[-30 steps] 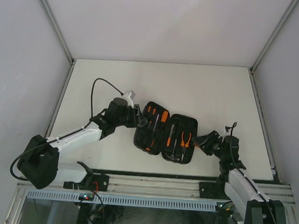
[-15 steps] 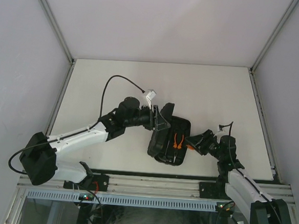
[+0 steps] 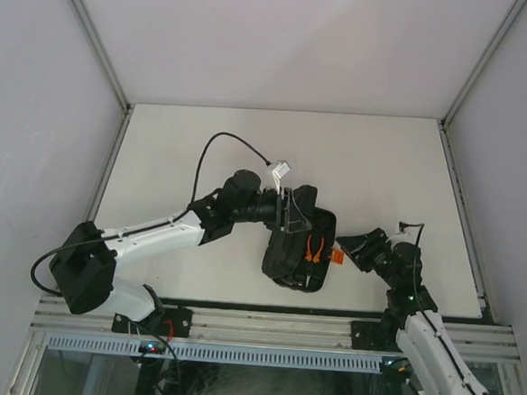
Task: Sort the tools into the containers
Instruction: Close the storage box at the center of the board.
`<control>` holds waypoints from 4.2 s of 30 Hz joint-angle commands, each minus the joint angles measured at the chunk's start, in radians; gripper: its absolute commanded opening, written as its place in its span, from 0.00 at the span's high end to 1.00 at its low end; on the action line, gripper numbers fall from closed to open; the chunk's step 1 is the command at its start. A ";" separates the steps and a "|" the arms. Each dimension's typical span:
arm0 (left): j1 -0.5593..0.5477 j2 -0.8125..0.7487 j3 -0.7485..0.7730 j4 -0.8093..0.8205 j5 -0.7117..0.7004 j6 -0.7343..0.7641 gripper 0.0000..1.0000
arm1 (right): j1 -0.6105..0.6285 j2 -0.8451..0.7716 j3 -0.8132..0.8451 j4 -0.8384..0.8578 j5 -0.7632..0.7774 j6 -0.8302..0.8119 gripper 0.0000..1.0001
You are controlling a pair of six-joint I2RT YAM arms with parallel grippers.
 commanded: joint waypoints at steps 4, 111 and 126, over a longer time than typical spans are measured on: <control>-0.026 0.069 0.089 -0.050 0.047 0.002 0.52 | 0.002 -0.313 0.102 -0.407 0.270 -0.015 0.53; -0.014 0.248 0.051 -0.511 -0.457 0.271 0.61 | 0.247 0.373 0.386 -0.130 0.392 -0.397 0.34; -0.014 0.251 0.054 -0.507 -0.454 0.261 0.61 | 0.096 0.280 0.209 0.066 0.138 -0.377 0.26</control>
